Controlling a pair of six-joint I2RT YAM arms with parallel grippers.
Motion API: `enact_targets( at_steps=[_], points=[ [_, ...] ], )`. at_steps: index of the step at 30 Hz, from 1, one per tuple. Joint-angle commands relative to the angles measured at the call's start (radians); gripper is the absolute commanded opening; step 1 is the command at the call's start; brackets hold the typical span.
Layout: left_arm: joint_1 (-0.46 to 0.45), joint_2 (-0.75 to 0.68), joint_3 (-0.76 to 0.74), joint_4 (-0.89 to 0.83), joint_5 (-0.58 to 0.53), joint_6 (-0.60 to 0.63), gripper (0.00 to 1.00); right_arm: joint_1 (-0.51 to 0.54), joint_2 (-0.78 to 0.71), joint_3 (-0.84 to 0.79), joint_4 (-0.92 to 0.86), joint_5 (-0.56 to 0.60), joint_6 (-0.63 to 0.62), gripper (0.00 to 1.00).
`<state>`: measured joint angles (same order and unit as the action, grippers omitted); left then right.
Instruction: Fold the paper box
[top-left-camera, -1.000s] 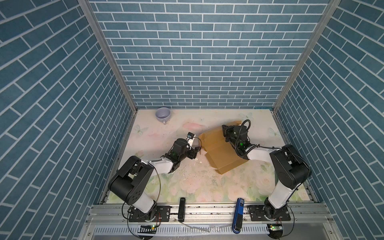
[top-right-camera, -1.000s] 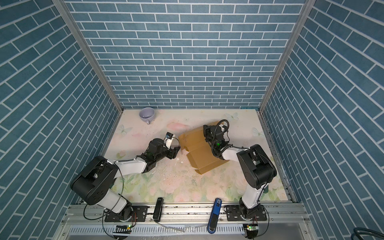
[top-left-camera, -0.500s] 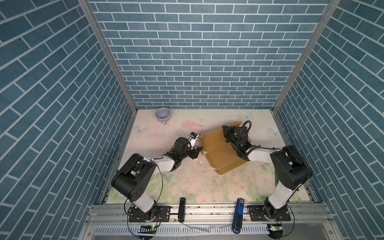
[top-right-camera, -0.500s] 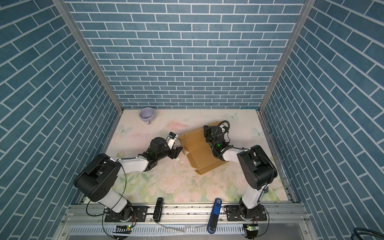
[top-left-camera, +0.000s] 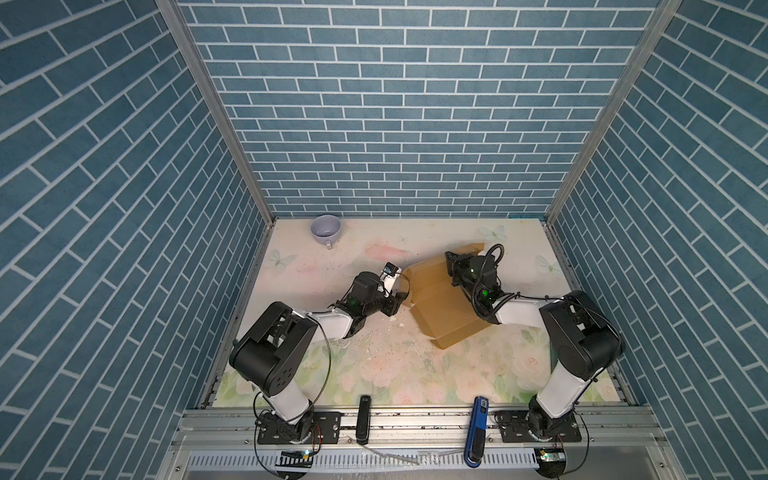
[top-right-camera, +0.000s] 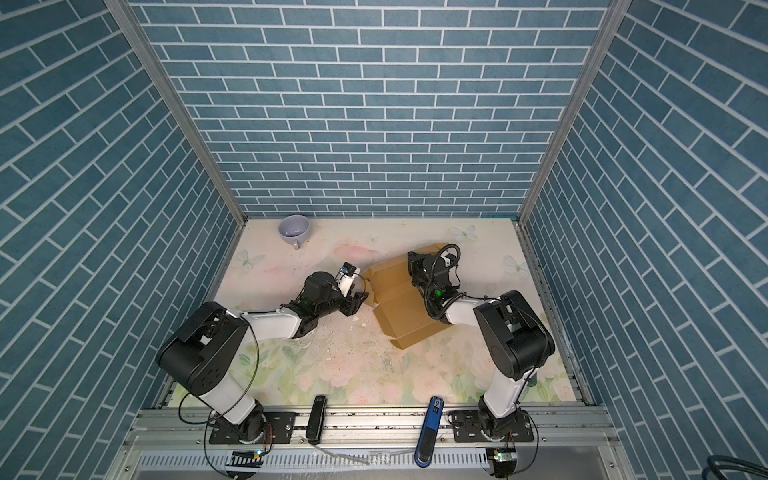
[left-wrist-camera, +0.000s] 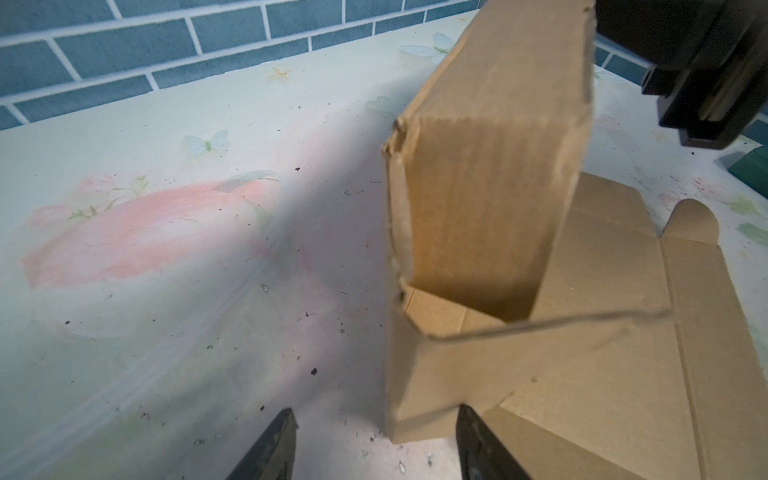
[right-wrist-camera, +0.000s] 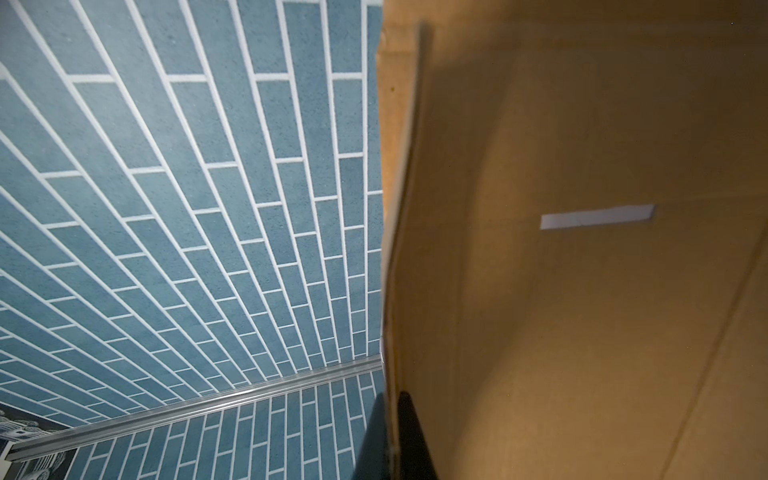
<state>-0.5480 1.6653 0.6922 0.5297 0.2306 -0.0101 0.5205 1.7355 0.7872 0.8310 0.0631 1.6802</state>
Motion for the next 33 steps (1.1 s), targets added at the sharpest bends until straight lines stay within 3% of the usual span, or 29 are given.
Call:
enact_targets(
  at_steps=[1,18,33],
  points=[
    [0.003,0.012,0.032,0.002,0.025,0.004,0.60,-0.004,0.008,-0.028,-0.008,-0.005,0.059,0.00],
    [-0.031,0.054,0.089,-0.029,0.049,0.009,0.50,-0.003,0.006,-0.053,0.008,0.010,0.065,0.00],
    [-0.110,0.088,0.168,-0.102,-0.017,0.017,0.37,-0.004,-0.004,-0.074,0.025,0.023,0.067,0.00]
  ],
)
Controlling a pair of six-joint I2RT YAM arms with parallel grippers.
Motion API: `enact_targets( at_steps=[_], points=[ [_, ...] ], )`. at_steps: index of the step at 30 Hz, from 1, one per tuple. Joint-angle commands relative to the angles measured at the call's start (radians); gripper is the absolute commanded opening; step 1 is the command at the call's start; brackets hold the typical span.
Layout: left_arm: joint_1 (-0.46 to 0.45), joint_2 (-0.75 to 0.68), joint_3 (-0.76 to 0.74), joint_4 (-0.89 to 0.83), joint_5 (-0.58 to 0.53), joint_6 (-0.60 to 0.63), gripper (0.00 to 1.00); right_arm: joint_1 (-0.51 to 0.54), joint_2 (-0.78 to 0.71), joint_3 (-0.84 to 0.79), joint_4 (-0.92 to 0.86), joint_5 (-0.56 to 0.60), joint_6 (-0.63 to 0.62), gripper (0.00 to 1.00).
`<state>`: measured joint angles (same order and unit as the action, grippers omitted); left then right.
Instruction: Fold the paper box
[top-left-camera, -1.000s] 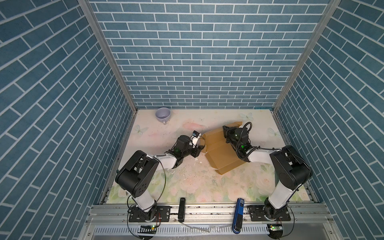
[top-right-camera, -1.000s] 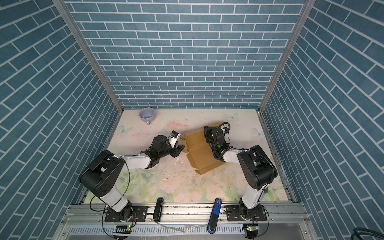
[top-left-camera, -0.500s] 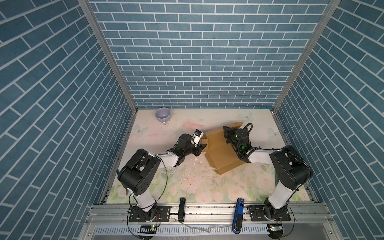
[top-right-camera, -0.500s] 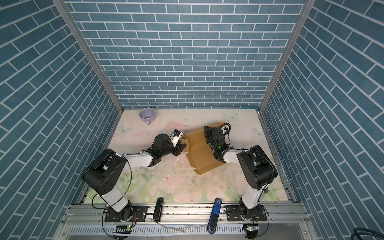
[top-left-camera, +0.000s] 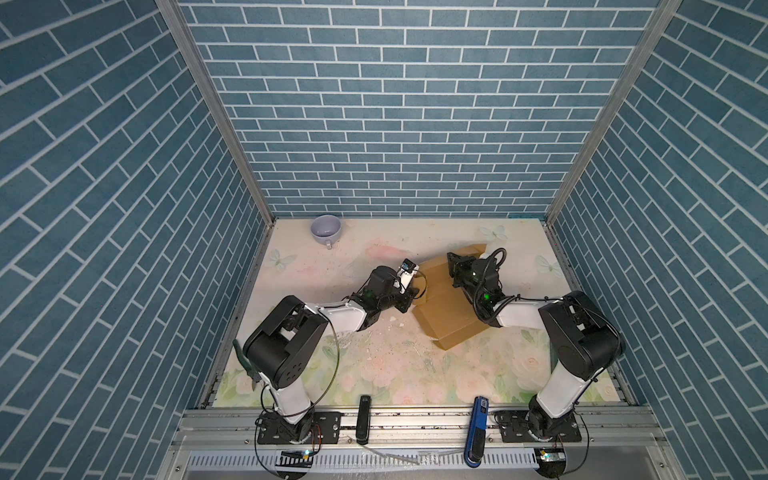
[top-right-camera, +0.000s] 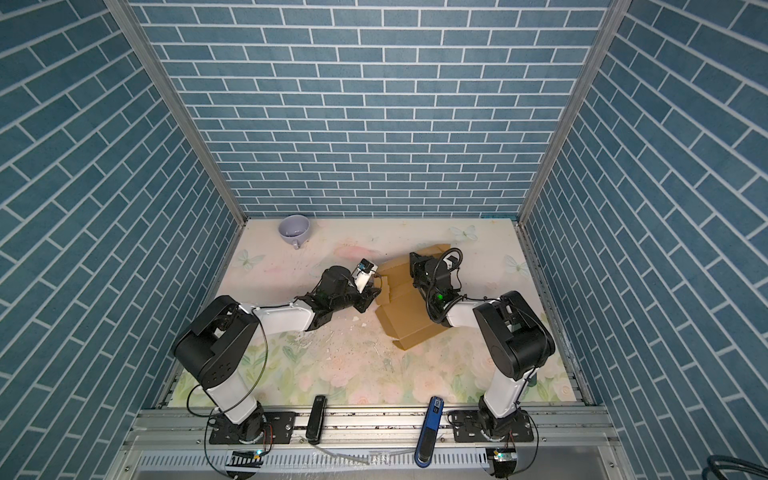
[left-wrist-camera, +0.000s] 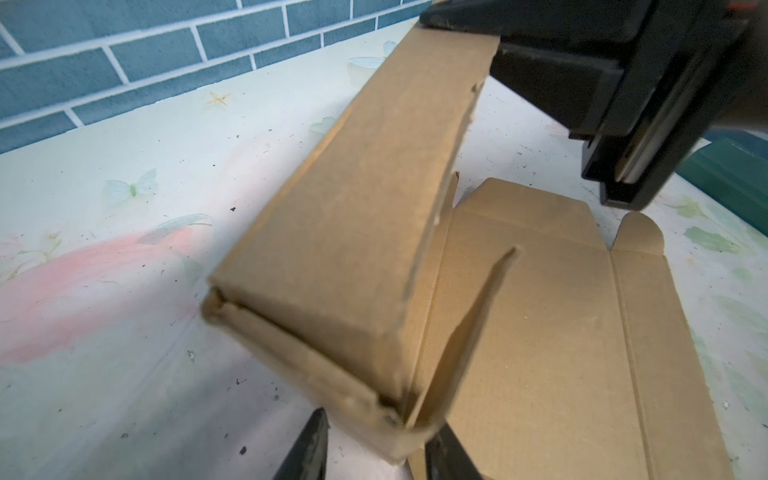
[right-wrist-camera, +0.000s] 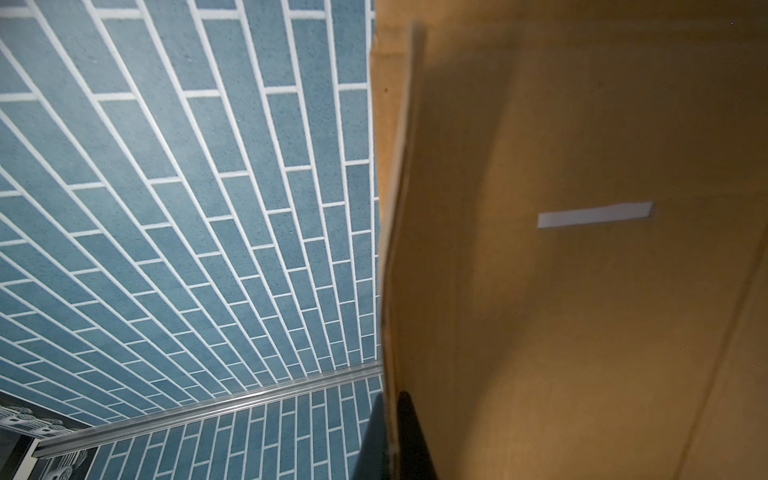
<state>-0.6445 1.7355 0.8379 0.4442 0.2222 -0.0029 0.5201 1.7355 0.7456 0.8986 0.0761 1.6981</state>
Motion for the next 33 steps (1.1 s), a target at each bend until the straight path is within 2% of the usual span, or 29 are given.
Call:
enact_targets(
  at_steps=[1,5,12,20,28,33],
  points=[
    [-0.016,0.019,0.023,-0.016,-0.011,0.008,0.36,-0.003,-0.004,-0.035,-0.041,0.012,0.049,0.00],
    [-0.021,0.028,0.034,-0.016,-0.023,-0.011,0.36,-0.003,-0.006,-0.041,-0.036,0.019,0.052,0.00],
    [-0.043,0.064,0.076,-0.017,-0.092,-0.080,0.44,-0.001,-0.020,-0.054,-0.035,0.034,0.049,0.00],
    [-0.087,0.119,0.159,-0.068,-0.283,-0.132,0.44,0.001,-0.031,-0.066,-0.029,0.041,0.052,0.00],
    [-0.101,0.159,0.208,-0.076,-0.424,-0.218,0.45,0.005,-0.050,-0.085,-0.030,0.058,0.058,0.00],
    [-0.111,0.200,0.254,-0.102,-0.472,-0.255,0.36,0.008,-0.066,-0.097,-0.034,0.065,0.058,0.00]
  ],
)
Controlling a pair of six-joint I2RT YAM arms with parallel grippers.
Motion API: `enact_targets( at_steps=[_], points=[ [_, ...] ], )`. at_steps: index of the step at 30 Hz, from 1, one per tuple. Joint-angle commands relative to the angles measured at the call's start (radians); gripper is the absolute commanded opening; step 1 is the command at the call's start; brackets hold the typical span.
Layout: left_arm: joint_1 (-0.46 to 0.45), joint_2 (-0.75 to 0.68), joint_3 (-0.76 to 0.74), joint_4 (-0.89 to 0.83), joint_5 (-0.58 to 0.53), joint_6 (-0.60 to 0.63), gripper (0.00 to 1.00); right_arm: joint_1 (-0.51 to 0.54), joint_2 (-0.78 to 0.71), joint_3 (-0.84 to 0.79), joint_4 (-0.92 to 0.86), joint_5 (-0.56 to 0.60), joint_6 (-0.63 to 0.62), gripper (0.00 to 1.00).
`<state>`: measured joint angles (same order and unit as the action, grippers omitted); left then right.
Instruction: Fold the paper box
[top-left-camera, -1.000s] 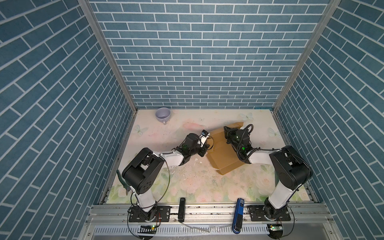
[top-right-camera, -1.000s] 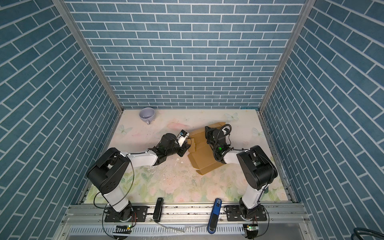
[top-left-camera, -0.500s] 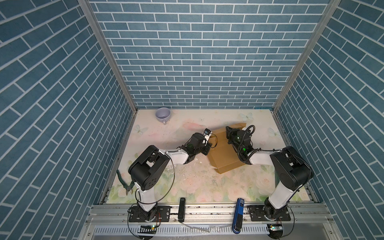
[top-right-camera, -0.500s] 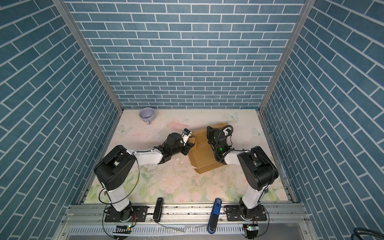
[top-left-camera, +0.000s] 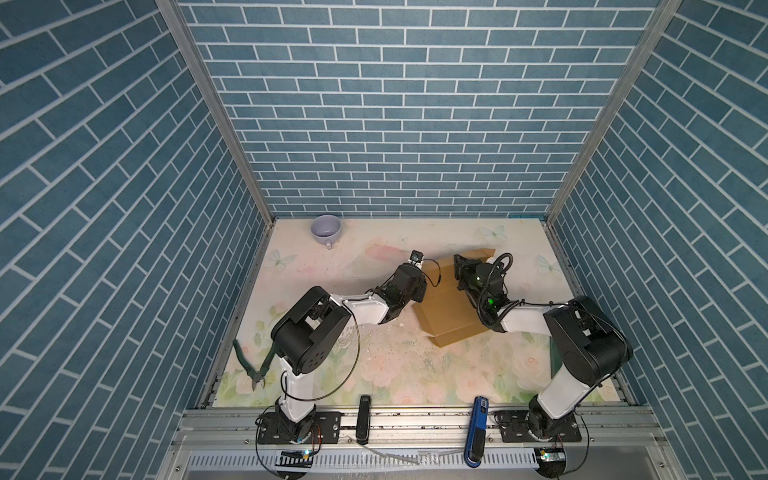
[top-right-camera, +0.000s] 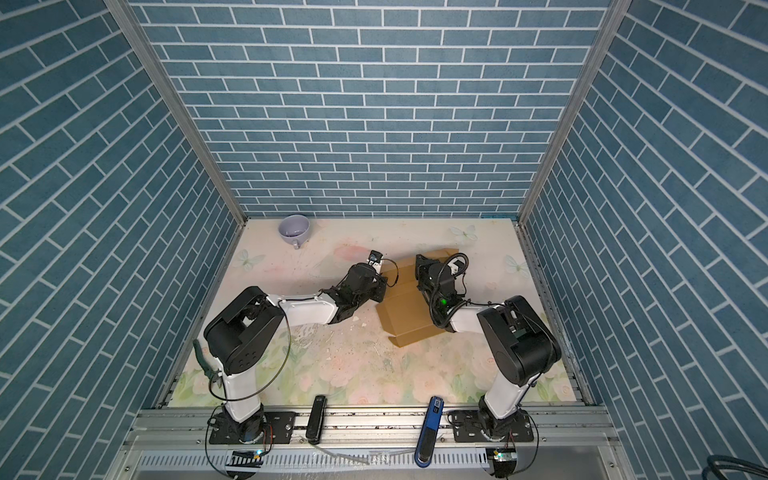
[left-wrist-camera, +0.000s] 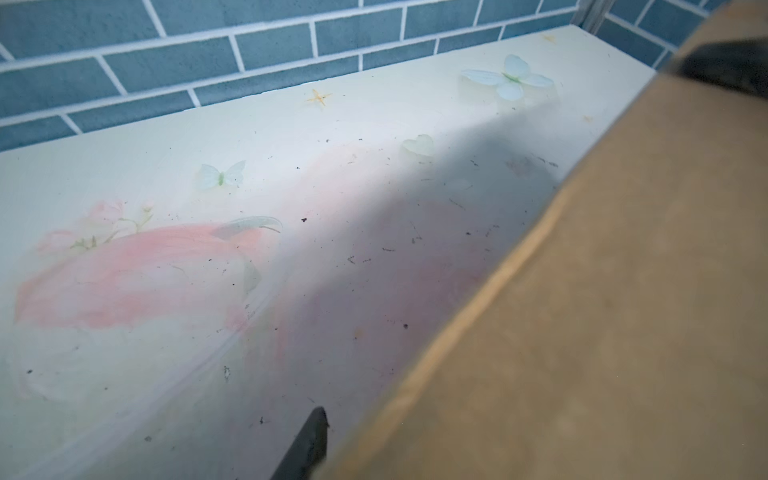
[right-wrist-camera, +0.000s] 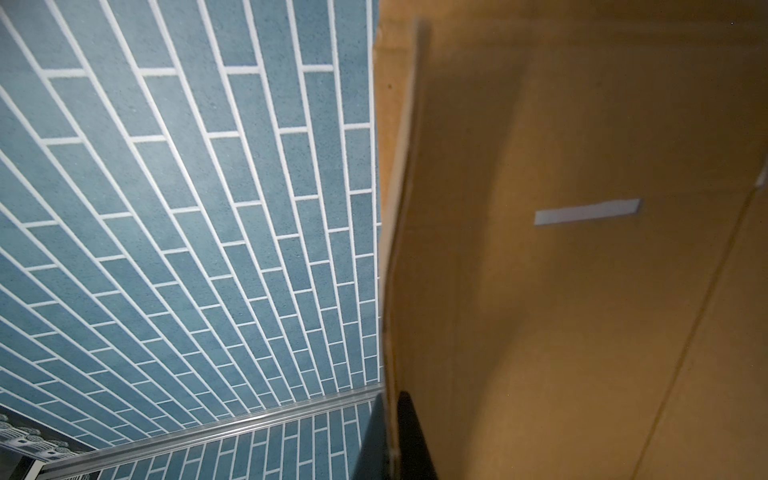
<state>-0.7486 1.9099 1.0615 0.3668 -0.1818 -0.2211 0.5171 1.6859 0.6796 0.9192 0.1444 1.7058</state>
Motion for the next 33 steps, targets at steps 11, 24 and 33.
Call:
enact_targets(
  at_steps=[11,24,33],
  points=[
    [-0.026,0.042,0.074,-0.092,-0.136,-0.060,0.06,0.023,-0.052,-0.054,-0.056,0.001,0.049,0.00],
    [0.001,-0.115,-0.052,-0.160,-0.190,0.084,0.04,0.039,-0.240,-0.110,-0.213,-0.157,-0.108,0.43],
    [0.018,-0.183,-0.166,-0.134,-0.194,0.165,0.04,0.104,-0.453,-0.001,-0.637,-0.252,-0.507,0.41]
  ],
)
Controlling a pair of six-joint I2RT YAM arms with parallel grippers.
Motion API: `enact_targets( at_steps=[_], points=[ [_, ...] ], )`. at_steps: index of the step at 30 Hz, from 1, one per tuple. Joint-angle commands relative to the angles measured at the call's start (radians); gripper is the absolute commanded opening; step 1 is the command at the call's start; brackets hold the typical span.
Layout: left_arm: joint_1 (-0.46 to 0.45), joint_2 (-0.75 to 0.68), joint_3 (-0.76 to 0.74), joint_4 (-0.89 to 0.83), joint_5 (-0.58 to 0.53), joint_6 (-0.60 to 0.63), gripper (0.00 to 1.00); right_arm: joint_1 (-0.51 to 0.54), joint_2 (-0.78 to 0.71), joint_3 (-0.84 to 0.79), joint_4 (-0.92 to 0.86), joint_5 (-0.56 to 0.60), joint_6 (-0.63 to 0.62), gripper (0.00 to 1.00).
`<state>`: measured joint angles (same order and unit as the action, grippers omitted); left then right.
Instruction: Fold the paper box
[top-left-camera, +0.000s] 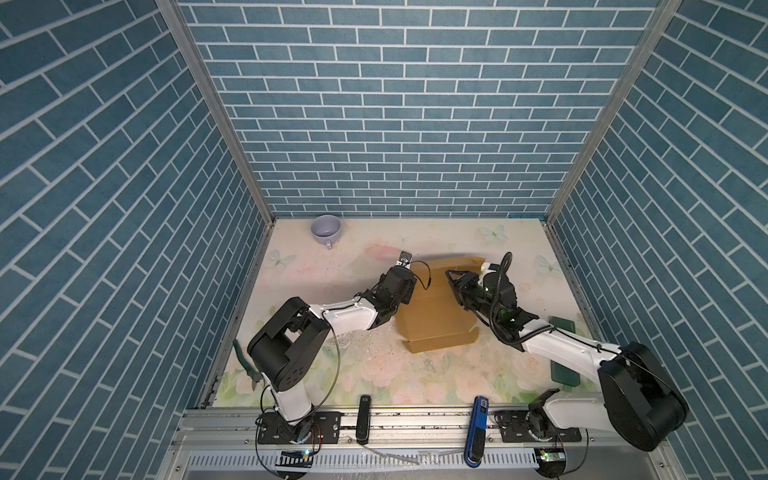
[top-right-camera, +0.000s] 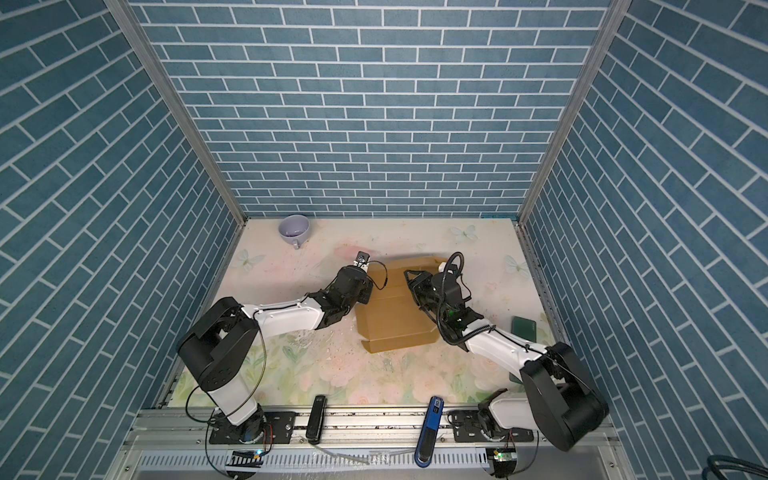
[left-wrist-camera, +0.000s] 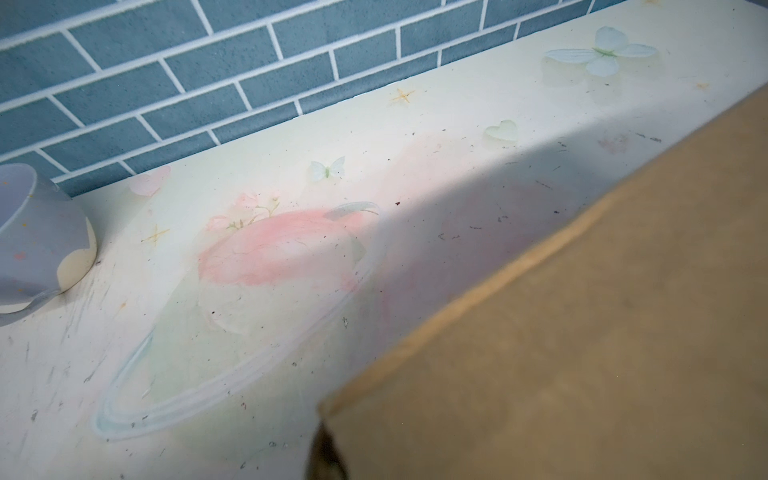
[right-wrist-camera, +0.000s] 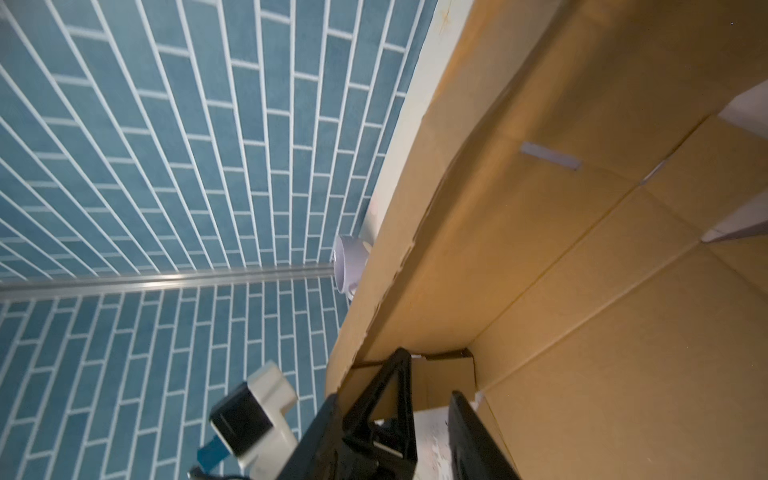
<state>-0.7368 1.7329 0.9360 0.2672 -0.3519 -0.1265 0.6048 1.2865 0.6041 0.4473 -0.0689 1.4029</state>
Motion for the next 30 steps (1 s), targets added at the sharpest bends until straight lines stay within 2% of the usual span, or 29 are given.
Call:
enact_targets(
  at_steps=[1,5,10,18,30],
  points=[
    [0.007,-0.006,-0.056,-0.016,-0.029,0.077,0.04,0.022,-0.067,0.102,-0.198,-0.031,-0.259,0.40],
    [0.008,0.002,-0.092,0.030,-0.042,0.073,0.05,0.027,-0.041,0.208,-0.211,-0.033,-0.414,0.36],
    [0.007,0.021,-0.110,0.074,-0.050,0.072,0.05,0.027,0.093,0.328,-0.161,-0.063,-0.494,0.29],
    [0.008,0.043,-0.111,0.101,-0.067,0.045,0.05,0.027,0.260,0.347,-0.045,-0.037,-0.476,0.24],
    [-0.002,0.062,-0.104,0.060,-0.085,0.004,0.14,0.026,0.307,0.310,-0.028,0.009,-0.453,0.20]
  ],
)
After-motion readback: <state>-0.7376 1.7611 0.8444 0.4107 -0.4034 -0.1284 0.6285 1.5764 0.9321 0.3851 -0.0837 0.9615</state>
